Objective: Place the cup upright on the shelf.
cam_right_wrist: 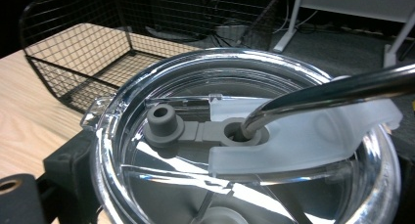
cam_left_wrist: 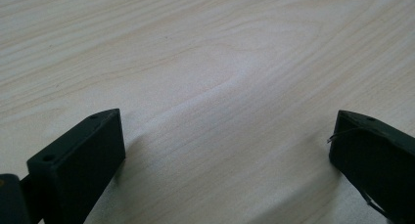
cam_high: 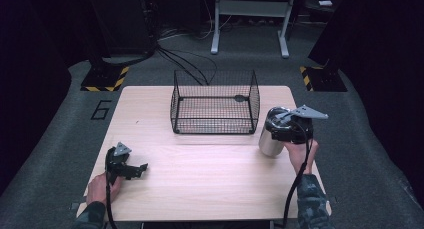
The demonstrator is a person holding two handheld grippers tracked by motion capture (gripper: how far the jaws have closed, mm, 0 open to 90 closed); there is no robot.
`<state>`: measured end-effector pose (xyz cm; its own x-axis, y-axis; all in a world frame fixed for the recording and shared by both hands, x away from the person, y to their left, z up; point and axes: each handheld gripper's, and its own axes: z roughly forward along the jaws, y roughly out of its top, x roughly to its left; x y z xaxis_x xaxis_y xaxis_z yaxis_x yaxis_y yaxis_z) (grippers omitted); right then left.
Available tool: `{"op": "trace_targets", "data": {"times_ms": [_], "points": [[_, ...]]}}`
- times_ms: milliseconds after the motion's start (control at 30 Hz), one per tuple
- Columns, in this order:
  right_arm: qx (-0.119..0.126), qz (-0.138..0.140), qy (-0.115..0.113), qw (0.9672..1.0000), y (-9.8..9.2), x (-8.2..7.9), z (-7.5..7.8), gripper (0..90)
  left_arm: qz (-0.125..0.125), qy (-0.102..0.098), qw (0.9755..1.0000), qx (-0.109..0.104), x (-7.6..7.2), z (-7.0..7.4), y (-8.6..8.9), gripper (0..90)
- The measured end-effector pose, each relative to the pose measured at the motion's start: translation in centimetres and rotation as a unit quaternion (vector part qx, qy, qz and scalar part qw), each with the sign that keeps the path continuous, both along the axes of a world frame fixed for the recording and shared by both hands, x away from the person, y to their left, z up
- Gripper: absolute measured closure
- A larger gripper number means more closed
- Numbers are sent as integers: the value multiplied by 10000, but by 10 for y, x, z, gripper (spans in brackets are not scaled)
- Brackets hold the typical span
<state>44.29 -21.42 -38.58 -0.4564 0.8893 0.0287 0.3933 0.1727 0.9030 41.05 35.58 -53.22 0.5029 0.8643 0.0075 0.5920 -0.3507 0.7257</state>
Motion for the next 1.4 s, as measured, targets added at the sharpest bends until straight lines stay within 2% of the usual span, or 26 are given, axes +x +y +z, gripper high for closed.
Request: {"op": "trace_targets", "data": {"times_ms": [600,1400], "points": [[53,421,-3,9991,30,-4,15,38,-2,-7,10000,-4,0,0,0,0],[4,909,30,9959,67,4,31,39,3,0,10000,-2,0,0,0,0]]}}
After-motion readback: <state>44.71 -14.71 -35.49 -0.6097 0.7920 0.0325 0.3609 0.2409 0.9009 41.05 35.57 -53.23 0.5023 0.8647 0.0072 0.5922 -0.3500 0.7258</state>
